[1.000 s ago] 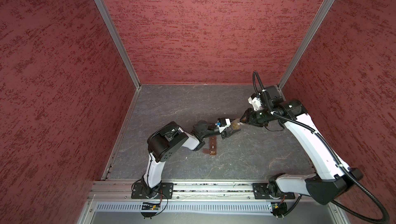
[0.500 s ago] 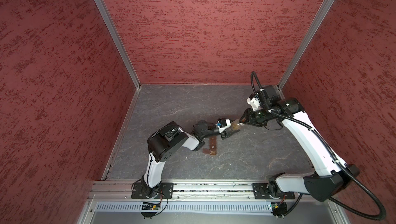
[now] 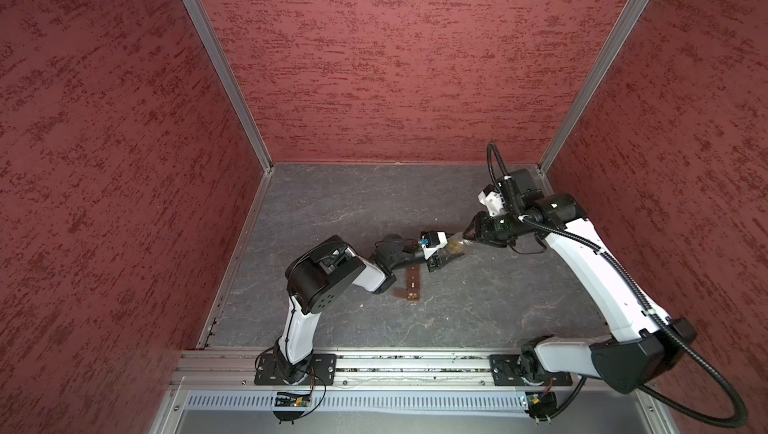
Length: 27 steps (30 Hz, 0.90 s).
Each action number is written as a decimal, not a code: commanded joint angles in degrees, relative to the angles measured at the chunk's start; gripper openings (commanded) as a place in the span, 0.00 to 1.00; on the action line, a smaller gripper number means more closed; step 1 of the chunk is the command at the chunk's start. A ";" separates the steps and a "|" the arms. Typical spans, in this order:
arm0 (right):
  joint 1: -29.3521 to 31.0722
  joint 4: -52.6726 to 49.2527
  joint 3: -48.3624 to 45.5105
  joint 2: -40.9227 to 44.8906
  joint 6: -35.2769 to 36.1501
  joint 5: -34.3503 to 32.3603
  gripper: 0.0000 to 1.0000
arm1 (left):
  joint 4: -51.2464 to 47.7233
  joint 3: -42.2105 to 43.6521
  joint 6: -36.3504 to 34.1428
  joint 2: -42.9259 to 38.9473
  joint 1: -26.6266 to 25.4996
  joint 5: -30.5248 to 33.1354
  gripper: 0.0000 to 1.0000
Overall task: Sort the pills into containers
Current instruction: 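Twist the lid on the bottle mouth with the right gripper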
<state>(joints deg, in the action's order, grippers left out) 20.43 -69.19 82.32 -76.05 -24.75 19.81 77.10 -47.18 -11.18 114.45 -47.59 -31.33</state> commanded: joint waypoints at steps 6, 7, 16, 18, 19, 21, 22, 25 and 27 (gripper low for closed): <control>0.91 4.56 -1.48 0.67 -3.23 2.37 0.37 | 3.93 0.99 -1.53 -3.37 -2.04 3.69 0.00; 1.16 4.41 -1.37 0.51 -3.44 2.31 0.37 | 3.93 1.10 -2.04 -3.51 -2.36 4.80 0.00; 2.07 2.69 0.34 0.14 -7.51 0.04 0.36 | 3.85 1.68 -6.50 -3.98 -4.63 10.09 0.00; 2.07 2.16 0.89 0.27 -9.16 -0.45 0.35 | 3.85 1.82 -7.63 -3.81 -5.13 11.33 0.00; 2.07 2.16 0.92 0.42 -10.03 -0.54 0.35 | 3.86 1.83 -8.20 -3.67 -5.43 11.97 0.00; 2.07 2.34 0.64 0.64 -12.07 -0.50 0.35 | 3.89 1.71 -9.55 -3.38 -6.00 13.30 0.00; 2.07 2.35 0.52 0.73 -12.86 -0.56 0.35 | 3.93 1.61 -10.01 -3.22 -6.17 13.86 0.00; 2.07 2.08 0.29 0.65 -14.59 -1.11 0.37 | 3.93 1.50 -11.66 -2.66 -6.73 15.49 0.00; 2.01 1.87 0.29 0.69 -15.46 -1.55 0.38 | 3.93 1.51 -12.51 -2.45 -6.98 16.25 0.00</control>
<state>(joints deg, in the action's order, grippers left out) 21.23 -68.40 81.76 -75.68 -37.19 17.54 77.54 -44.93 -20.38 113.14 -52.73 -15.09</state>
